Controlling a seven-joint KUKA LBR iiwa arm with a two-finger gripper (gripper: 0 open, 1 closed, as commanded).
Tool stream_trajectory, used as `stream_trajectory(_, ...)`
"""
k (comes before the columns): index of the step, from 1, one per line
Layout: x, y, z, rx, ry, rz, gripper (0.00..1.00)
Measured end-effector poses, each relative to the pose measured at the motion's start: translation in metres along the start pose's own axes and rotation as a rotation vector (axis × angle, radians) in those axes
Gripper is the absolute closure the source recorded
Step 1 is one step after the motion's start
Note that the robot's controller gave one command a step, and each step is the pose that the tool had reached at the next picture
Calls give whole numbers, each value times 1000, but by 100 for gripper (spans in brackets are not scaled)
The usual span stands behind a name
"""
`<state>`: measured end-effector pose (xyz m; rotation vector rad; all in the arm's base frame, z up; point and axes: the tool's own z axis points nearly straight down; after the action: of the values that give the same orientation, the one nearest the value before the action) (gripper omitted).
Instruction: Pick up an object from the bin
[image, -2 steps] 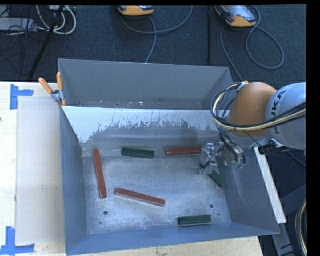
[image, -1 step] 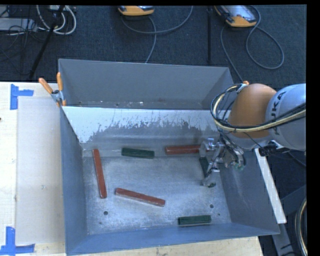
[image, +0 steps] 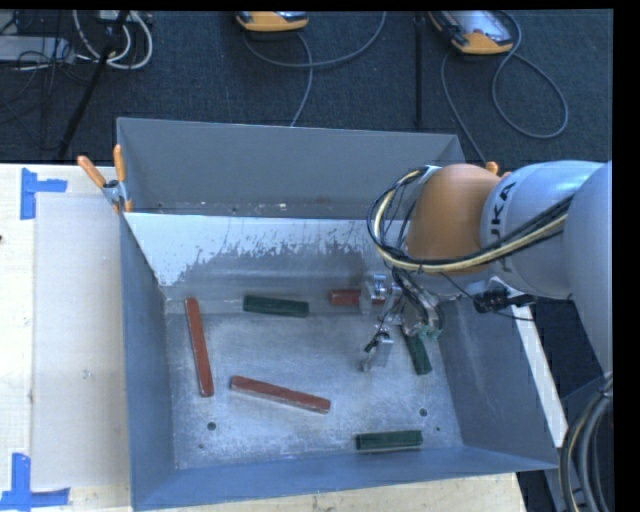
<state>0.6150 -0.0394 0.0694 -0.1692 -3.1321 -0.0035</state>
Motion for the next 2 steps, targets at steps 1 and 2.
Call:
stream_trajectory(1, 12, 89, -43, -4, -9, 38, 0)
stream_trajectory(2, -1, 54, -29, 3, -6, -111, 0)
